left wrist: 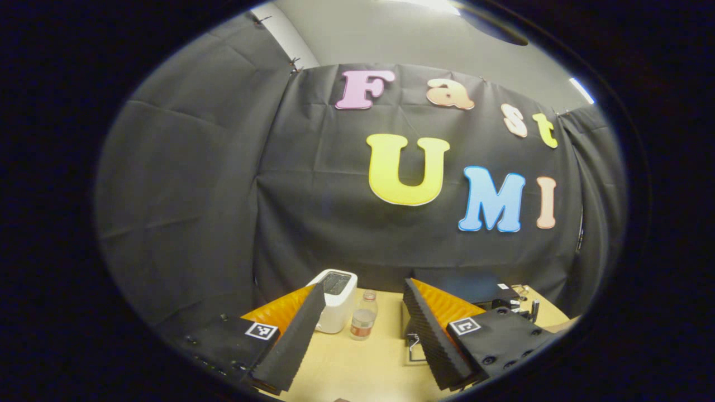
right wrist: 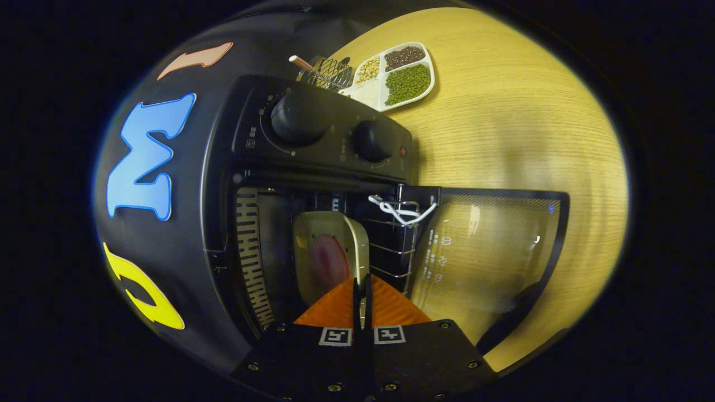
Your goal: Open the electric oven with the left hand, put the food in, and close the electric oven.
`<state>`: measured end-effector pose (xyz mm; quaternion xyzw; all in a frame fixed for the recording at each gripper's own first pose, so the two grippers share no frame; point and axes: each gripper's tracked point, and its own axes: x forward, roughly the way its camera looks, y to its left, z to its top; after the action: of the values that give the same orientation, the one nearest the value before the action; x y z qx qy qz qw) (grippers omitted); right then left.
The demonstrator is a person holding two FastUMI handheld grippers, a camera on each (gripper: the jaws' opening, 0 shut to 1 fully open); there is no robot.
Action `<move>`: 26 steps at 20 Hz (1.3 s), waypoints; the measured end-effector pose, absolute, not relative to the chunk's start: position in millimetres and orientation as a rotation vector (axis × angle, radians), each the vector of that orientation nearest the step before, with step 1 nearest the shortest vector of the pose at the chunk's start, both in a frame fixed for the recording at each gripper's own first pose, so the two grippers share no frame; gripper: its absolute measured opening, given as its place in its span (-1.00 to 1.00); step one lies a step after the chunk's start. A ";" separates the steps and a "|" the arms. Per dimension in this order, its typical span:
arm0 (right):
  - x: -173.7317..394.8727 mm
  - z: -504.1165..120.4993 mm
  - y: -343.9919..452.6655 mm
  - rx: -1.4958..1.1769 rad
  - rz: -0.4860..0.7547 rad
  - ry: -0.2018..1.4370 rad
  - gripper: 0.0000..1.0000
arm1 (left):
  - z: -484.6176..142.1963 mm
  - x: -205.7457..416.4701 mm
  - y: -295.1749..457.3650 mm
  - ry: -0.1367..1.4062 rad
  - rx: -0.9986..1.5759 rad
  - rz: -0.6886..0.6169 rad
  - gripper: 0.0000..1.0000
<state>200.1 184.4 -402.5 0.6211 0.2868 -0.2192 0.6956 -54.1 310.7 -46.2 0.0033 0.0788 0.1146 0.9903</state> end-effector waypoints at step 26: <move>113.4 -314.0 167.6 0.706 0.059 0.739 -0.02 | -59.7 -10.1 162.8 0.163 -0.011 0.046 0.91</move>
<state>113.4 167.6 -314.0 0.3380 0.3537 0.0285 0.8717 -10.1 162.8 -59.7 -0.0056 0.0814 0.0227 0.9964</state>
